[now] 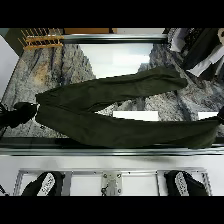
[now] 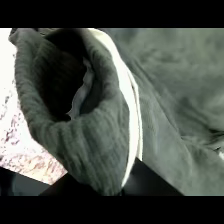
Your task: Fold the clothes and pants, and hang the long-sleeved shirts on hangers.
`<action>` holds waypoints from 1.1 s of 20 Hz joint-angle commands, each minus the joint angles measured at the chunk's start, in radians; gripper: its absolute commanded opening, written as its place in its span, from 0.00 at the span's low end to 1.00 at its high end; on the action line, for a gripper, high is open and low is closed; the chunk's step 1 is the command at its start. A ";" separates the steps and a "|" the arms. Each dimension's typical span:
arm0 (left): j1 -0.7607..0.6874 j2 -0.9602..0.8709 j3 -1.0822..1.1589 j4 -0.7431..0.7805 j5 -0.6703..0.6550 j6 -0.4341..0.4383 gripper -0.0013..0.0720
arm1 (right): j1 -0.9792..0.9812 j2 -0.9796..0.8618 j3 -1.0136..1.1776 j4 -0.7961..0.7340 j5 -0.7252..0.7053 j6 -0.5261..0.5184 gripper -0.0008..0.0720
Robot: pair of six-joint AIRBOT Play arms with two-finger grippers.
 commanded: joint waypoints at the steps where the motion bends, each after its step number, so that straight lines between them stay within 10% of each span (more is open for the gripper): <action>1: 0.000 -0.082 -0.009 -0.002 -0.002 0.010 0.05 | 0.060 -0.239 0.041 -0.006 -0.105 0.048 0.04; 7: -0.001 -0.161 -0.009 -0.011 0.026 0.009 0.05 | 0.191 -0.695 0.401 0.073 -0.316 0.092 0.13; 9: -0.001 -0.173 -0.009 -0.011 0.021 0.009 0.05 | 0.191 -0.777 0.532 0.195 -0.332 0.067 0.92; 15: -0.001 -0.174 -0.009 -0.010 0.013 0.010 0.05 | 0.093 -0.740 0.527 0.226 -0.158 -0.130 0.80; 22: -0.001 -0.174 -0.009 -0.010 0.004 0.009 0.05 | -0.213 -0.438 -0.273 0.257 -0.366 -0.066 0.80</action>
